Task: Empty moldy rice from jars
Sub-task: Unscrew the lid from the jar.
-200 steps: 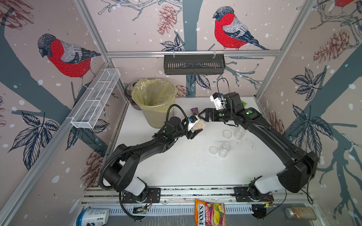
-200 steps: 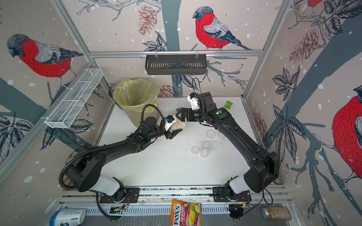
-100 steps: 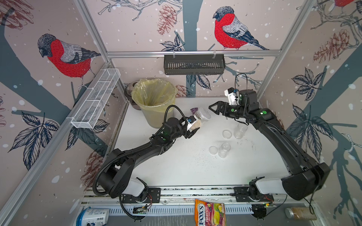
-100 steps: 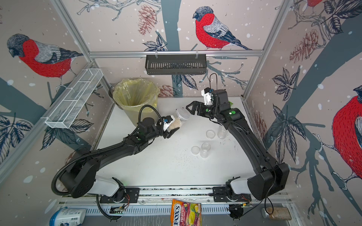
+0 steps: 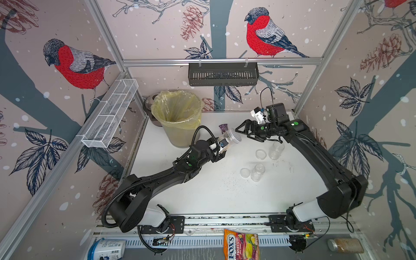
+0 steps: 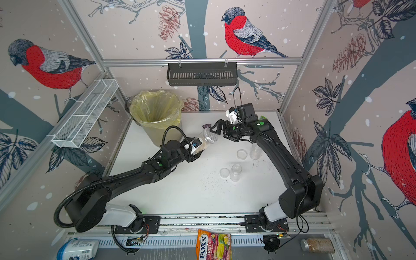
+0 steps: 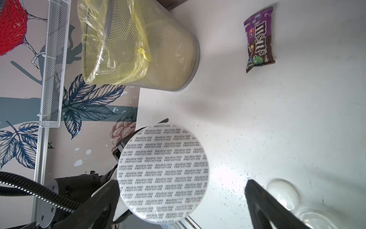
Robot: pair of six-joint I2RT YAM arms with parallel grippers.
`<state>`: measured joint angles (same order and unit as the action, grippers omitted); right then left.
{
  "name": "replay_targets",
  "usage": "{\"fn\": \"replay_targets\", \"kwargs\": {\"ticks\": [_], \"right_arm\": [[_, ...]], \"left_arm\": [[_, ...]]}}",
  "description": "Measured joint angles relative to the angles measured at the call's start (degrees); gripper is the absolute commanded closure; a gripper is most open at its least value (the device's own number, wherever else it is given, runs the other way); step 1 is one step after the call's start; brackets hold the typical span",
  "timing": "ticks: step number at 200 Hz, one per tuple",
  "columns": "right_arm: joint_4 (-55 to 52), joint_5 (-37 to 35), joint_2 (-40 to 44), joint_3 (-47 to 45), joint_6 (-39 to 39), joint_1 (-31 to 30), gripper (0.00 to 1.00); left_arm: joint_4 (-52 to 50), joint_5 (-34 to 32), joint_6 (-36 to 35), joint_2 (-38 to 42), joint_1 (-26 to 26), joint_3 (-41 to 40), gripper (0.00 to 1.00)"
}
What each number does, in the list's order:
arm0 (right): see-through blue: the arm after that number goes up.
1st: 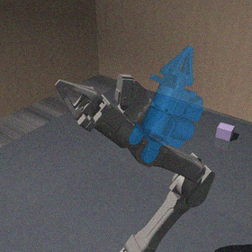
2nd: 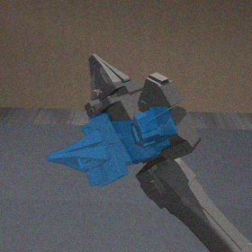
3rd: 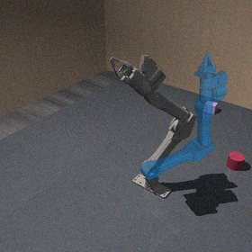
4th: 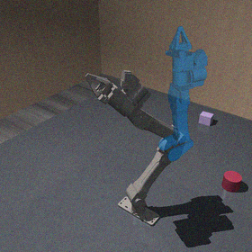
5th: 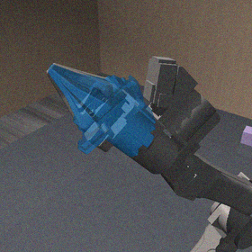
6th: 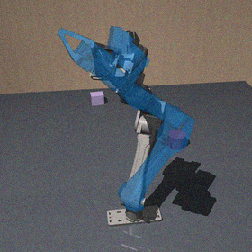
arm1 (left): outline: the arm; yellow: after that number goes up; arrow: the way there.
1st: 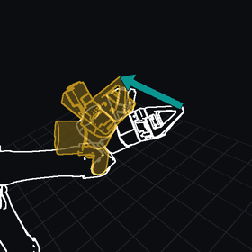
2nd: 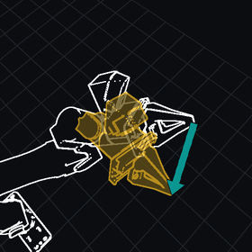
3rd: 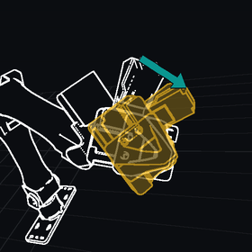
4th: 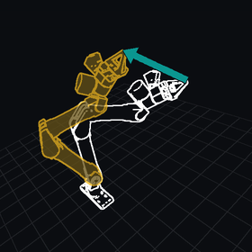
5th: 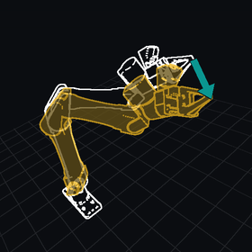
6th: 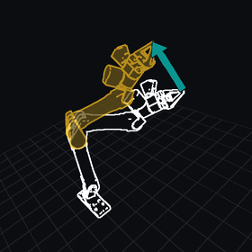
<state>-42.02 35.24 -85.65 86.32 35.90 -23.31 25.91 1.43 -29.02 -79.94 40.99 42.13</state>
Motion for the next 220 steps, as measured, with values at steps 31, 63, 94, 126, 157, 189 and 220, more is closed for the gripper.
{"fn": "replay_targets", "kwargs": {"ticks": [31,63,94,126,157,189,220], "right_arm": [[-2.1,0.3,-1.4,2.4,0.1,-1.4,0.0],[-3.2,0.3,-3.0,2.9,0.1,-2.3,0.0],[-4.7,0.3,-4.8,4.5,-0.3,-2.9,0.0],[-4.9,0.5,-5.7,5.4,-1.4,-3.3,0.0],[-5.2,1.2,-6.9,5.8,-1.7,-3.4,0.01],[-6.0,2.0,-8.3,7.1,-3.0,-3.5,0.03],[-6.2,2.6,-8.9,7.4,-3.2,-3.4,0.05]], "left_arm": [[0.0,-1.7,-0.9,-0.1,0.2,-0.8,0.52],[0.0,-1.9,-1.2,-0.1,0.3,-1.0,0.52],[0.0,-2.9,-1.2,-0.1,0.3,-1.3,0.53],[0.0,-2.9,-1.2,-0.1,0.4,-1.6,0.53],[0.0,-2.8,-1.3,-0.1,0.4,-1.6,0.53],[0.0,-2.8,-1.4,0.4,0.4,-1.6,0.56],[0.0,-2.8,-1.4,0.7,0.4,-1.6,0.56]]}}
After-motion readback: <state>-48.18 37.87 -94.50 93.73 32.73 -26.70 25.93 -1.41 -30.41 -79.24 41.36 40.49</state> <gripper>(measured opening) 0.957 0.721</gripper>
